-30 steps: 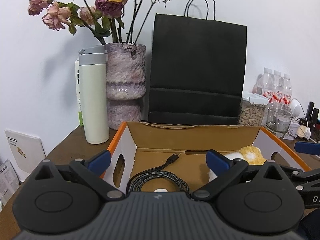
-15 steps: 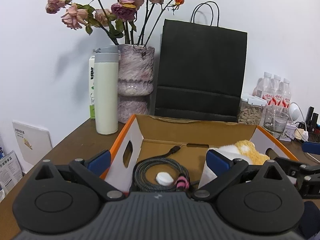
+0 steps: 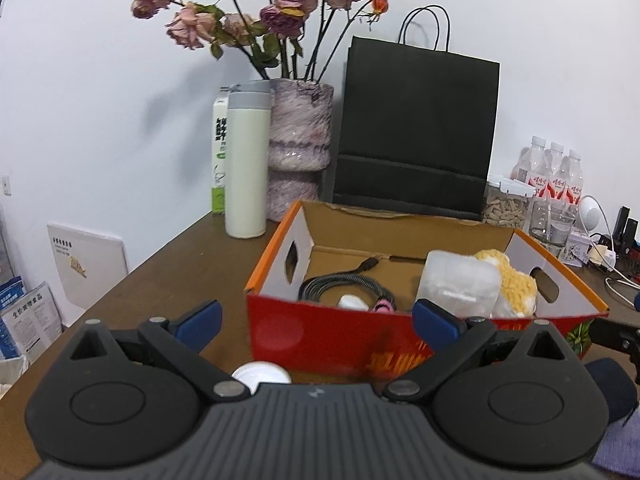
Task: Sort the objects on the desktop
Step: 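Withdraw both open tools from the box back over the table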
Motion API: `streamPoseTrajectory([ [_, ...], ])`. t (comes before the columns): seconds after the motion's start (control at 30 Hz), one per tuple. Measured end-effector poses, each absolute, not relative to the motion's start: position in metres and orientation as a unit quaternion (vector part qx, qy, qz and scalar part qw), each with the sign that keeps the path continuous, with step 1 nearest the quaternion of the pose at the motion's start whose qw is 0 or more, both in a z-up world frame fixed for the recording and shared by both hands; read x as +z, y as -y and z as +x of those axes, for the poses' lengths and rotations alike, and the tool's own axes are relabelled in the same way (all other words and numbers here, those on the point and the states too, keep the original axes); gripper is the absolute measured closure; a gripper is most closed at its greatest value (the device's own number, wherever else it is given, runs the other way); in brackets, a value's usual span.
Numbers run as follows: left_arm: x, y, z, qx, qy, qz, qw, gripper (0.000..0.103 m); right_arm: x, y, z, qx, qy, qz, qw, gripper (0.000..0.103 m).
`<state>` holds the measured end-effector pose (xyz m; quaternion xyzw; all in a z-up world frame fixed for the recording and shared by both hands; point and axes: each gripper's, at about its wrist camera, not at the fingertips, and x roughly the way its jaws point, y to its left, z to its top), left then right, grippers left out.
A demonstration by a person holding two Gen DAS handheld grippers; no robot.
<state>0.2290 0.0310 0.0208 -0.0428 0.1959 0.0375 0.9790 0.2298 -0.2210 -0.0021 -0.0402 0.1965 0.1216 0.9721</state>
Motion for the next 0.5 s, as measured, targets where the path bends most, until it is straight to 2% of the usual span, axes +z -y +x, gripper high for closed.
streamPoseTrajectory([
  [0.5,0.005,-0.060,0.175,0.042,-0.226,-0.024,0.973,0.000,-0.020,0.243,0.175,0.159,-0.254,-0.051,0.953,0.000],
])
